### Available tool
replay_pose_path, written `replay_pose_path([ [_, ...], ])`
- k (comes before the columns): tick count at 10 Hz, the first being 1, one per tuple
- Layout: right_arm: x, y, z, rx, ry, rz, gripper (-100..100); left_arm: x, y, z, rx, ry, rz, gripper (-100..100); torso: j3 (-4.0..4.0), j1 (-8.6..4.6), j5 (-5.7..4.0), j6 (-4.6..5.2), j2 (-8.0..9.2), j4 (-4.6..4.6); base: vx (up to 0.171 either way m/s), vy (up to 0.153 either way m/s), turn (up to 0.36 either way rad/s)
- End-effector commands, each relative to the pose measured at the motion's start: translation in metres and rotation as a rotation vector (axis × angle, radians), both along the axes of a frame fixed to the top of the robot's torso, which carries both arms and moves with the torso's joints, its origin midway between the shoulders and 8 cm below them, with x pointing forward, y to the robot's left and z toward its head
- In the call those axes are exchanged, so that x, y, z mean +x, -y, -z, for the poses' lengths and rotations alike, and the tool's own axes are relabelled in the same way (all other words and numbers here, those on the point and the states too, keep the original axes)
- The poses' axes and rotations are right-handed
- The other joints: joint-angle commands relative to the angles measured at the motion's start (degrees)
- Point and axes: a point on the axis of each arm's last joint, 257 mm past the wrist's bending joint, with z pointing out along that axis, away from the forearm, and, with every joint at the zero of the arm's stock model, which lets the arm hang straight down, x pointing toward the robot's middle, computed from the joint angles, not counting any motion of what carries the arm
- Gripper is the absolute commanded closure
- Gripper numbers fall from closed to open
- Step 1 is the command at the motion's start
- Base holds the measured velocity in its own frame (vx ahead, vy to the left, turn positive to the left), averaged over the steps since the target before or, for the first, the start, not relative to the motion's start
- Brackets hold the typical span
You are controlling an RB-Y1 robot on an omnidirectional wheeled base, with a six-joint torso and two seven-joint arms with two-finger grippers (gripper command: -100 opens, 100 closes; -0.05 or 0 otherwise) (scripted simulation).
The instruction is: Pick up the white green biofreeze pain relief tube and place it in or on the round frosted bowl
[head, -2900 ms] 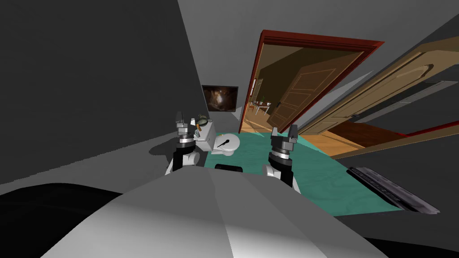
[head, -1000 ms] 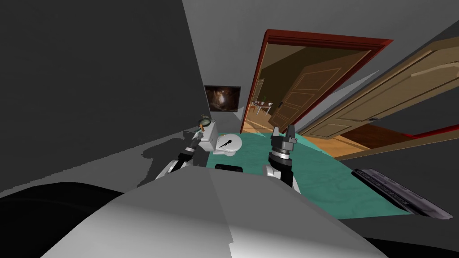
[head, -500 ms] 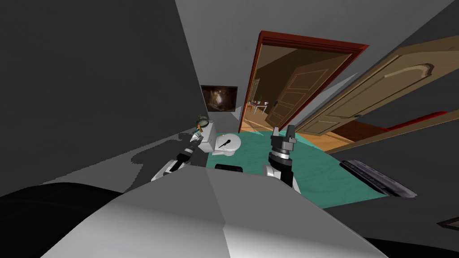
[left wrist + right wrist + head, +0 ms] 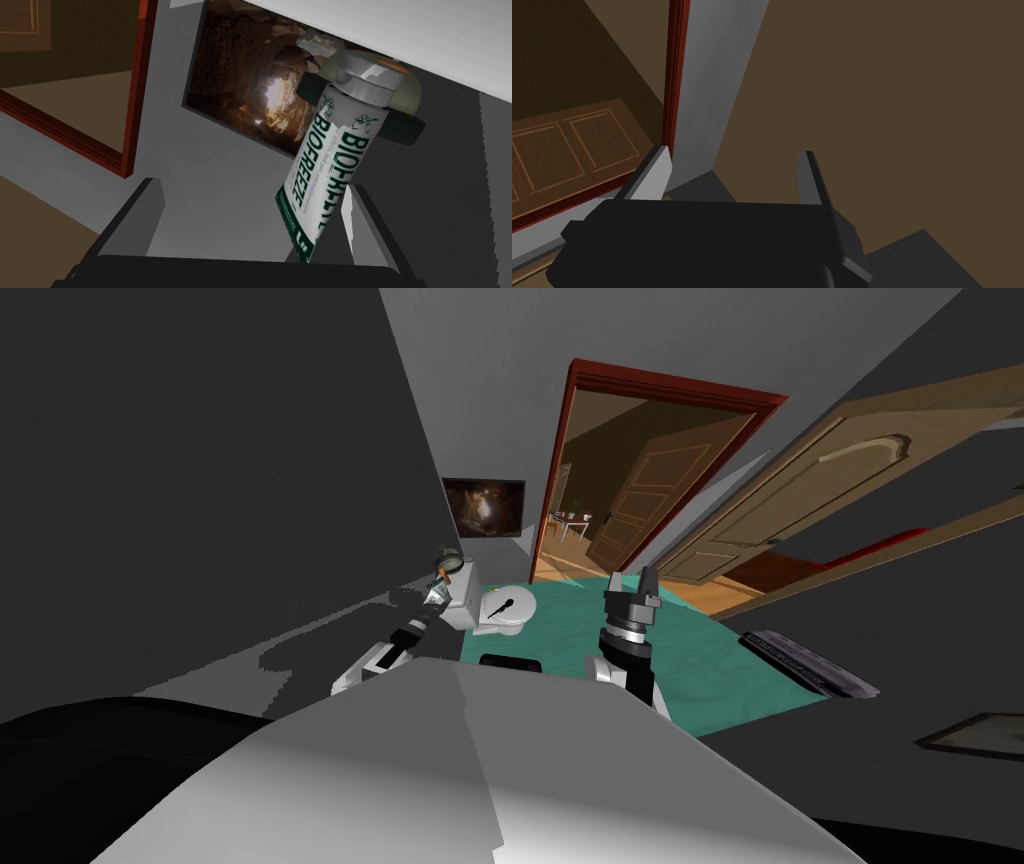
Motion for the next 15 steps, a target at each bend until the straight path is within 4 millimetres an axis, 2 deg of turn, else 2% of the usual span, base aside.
replay_pose_path([
  [1,0.000,0.000,0.000,0.000,0.000,0.000,0,0.002,-0.011,0.006,0.053,-0.018,-0.001,-100,0.00,0.00,0.00,0.00,0.00,0.00,-0.018,0.042,-0.076],
  [3,0.000,0.000,0.000,0.000,0.000,0.000,0,0.006,-0.026,0.010,0.131,-0.036,0.002,-100,-0.01,-0.05,-0.01,0.00,-0.03,-0.01,-0.014,0.036,-0.096],
  [5,0.000,0.000,0.000,0.000,0.000,0.000,0,0.015,-0.040,0.007,0.212,-0.039,0.013,-100,-0.05,-0.05,-0.01,0.01,-0.09,-0.02,0.021,0.039,-0.157],
  [6,0.000,0.000,0.000,0.000,0.000,0.000,0,0.013,-0.036,0.008,0.184,-0.038,0.009,-100,-0.12,-0.04,-0.01,0.01,-0.21,-0.04,0.023,0.022,-0.036],
  [7,0.000,0.000,0.000,0.000,0.000,0.000,0,0.013,-0.036,0.008,0.190,-0.038,0.010,0,-0.11,-0.12,-0.02,-0.03,-0.18,-0.05,0.000,0.000,0.000],
  [8,0.000,0.000,0.000,0.000,0.000,0.000,0,0.026,-0.031,0.015,0.187,-0.036,0.010,-100,-0.07,-0.19,-0.03,-0.02,-0.13,-0.03,-0.054,0.010,0.048],
  [10,0.000,0.000,0.000,0.000,0.000,0.000,0,0.038,-0.036,0.015,0.186,-0.032,0.000,-100,0.08,-0.12,-0.02,-0.02,0.14,0.03,-0.064,0.026,0.016],
  [11,0.000,0.000,0.000,0.000,0.000,0.000,0,0.047,-0.029,0.023,0.184,-0.035,0.004,-100,0.06,-0.13,-0.02,-0.02,0.10,0.02,-0.088,0.036,0.053],
  [13,0.000,0.000,0.000,0.000,0.000,0.000,0,0.062,-0.033,0.021,0.182,-0.028,-0.005,-100,0.11,-0.10,-0.02,-0.02,0.18,0.04,-0.056,0.021,0.010],
  [14,0.000,0.000,0.000,0.000,0.000,0.000,0,0.070,-0.024,0.028,0.181,-0.030,0.003,-100,0.05,-0.17,-0.03,-0.02,0.07,0.02,-0.074,0.027,0.053],
  [15,0.000,0.000,0.000,0.000,0.000,0.000,0,0.077,-0.024,0.025,0.180,-0.023,0.002,-100,0.09,-0.13,-0.02,-0.04,0.16,0.03,-0.084,0.025,0.030],
])
